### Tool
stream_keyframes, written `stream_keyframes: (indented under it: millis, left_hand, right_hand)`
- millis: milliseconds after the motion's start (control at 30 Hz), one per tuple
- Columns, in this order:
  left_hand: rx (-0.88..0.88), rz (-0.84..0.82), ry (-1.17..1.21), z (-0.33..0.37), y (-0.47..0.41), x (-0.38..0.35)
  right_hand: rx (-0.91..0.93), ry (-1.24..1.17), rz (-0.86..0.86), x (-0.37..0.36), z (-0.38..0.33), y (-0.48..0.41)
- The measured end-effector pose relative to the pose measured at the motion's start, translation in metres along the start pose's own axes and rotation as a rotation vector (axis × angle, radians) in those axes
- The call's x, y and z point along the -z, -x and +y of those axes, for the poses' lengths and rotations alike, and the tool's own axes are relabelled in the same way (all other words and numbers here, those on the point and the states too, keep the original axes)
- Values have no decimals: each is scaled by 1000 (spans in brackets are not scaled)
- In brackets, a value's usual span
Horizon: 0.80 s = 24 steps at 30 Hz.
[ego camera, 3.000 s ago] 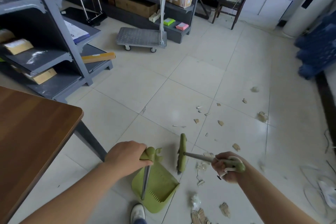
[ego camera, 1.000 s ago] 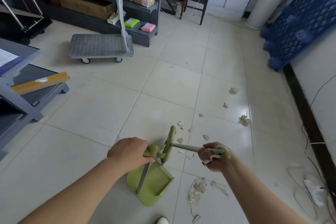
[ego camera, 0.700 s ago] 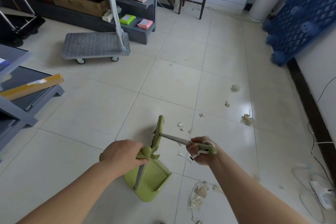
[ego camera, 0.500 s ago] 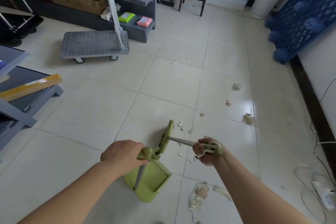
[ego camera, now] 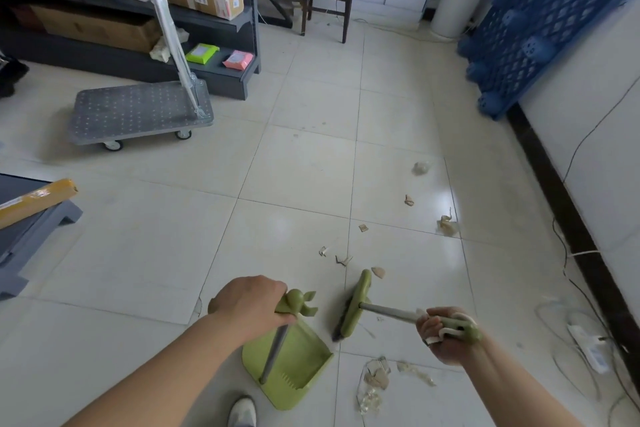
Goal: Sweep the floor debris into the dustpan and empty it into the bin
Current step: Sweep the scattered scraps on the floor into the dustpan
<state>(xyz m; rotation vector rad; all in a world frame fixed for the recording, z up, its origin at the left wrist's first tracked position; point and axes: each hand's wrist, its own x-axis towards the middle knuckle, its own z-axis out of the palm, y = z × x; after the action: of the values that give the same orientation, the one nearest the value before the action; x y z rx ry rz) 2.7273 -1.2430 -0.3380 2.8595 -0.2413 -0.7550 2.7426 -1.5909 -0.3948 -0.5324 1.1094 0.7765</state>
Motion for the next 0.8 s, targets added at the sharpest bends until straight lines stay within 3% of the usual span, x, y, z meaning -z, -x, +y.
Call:
stream_keyframes:
  millis: [433,800]
  left_hand:
    - [-110,-37,-49,-12,-43,38]
    - [-89,-33,-45,-62,-70,65]
  right_hand:
    - [146,-150,123,-14,12,3]
    - [108,86,-3,-128,4,-15]
